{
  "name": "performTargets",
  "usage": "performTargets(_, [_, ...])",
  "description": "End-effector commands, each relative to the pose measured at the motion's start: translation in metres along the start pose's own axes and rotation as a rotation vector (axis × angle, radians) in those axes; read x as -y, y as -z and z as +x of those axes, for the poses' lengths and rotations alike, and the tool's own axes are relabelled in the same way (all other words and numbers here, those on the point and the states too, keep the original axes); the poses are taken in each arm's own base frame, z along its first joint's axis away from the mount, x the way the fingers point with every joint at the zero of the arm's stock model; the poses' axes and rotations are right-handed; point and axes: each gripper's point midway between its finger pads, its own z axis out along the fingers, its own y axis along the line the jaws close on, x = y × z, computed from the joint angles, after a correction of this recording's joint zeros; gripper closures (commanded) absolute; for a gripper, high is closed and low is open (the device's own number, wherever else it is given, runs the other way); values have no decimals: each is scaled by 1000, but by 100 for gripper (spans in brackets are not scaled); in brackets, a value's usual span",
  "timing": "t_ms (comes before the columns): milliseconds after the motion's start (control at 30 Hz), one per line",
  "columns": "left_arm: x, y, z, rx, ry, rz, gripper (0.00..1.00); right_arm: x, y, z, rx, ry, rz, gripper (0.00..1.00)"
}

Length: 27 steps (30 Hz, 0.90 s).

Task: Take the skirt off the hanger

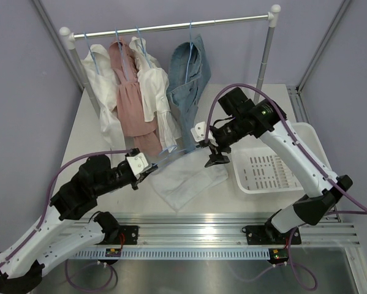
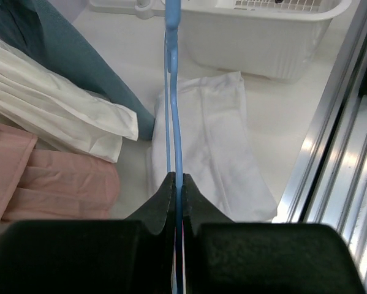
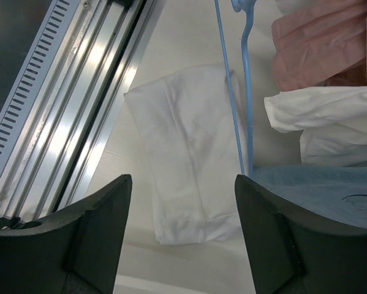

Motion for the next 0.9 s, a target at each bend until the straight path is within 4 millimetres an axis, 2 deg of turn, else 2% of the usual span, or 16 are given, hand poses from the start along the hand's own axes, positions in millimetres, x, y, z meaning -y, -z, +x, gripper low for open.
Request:
performTargets(0, [7,-1,-28,135,73,30,100,-12,3,-15,82,59,-27,24])
performTargets(133, [13,-3,-36,160,84,70,100,2,3,-21,111,52,46,24])
performTargets(400, [16,-2,-49,192,86,102,100,8,-5,-23,150,-29,59,24])
performTargets(500, [16,-3,-54,212,91,105,100,9,-8,-22,157,-46,55,28])
performTargets(600, [15,-4,-59,233,93,106,100,4,-11,-23,175,-64,26,40])
performTargets(700, [14,-5,-65,253,93,103,100,2,-10,-25,183,-65,17,63])
performTargets(800, [12,-6,-69,272,90,95,100,0,-6,-29,186,-46,19,78])
performTargets(867, [12,-6,-72,285,93,99,100,-2,-4,-30,186,-37,15,84])
